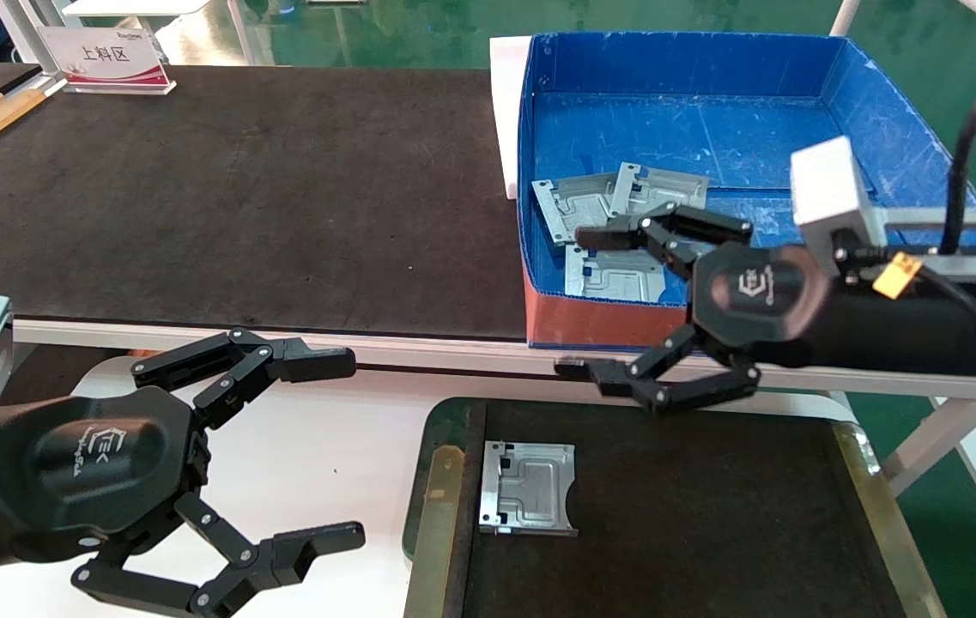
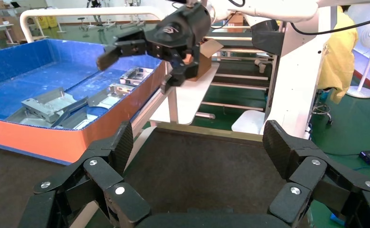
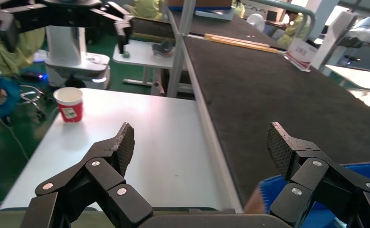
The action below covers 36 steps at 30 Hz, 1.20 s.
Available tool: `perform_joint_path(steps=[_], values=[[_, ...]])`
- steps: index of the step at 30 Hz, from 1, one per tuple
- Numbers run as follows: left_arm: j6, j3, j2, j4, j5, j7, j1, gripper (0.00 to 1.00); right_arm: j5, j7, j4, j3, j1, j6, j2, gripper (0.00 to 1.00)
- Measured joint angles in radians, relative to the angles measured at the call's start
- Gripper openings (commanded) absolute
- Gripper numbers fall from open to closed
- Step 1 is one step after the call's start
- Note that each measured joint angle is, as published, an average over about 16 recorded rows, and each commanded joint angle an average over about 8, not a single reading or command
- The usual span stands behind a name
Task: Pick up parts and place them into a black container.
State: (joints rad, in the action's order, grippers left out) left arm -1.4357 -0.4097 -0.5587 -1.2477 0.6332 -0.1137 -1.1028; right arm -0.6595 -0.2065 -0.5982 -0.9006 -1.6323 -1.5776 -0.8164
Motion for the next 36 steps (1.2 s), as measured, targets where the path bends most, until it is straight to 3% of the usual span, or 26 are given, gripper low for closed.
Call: perform_joint_path(steps=[36], values=[[0.000, 0.000, 0.000, 0.000, 0.000, 0.000, 0.000, 1.00, -0.052, 0.288, -0.502, 0.454, 0.408, 0.060, 0.150, 1.00]])
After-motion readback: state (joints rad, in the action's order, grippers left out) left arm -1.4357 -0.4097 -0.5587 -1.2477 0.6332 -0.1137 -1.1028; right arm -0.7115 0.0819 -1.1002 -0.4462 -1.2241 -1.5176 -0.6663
